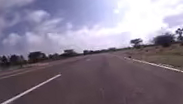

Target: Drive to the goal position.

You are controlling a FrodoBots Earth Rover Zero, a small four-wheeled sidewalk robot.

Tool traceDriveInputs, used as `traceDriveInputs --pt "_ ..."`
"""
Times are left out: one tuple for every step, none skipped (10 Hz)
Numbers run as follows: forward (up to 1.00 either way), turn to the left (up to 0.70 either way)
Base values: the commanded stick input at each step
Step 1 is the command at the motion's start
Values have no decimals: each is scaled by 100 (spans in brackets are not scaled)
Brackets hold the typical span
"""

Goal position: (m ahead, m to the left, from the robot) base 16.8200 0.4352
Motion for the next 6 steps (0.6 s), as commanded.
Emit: traceDriveInputs --pt "100 0" --pt "100 0" --pt "100 0" --pt "100 0" --pt "100 0" --pt "100 0"
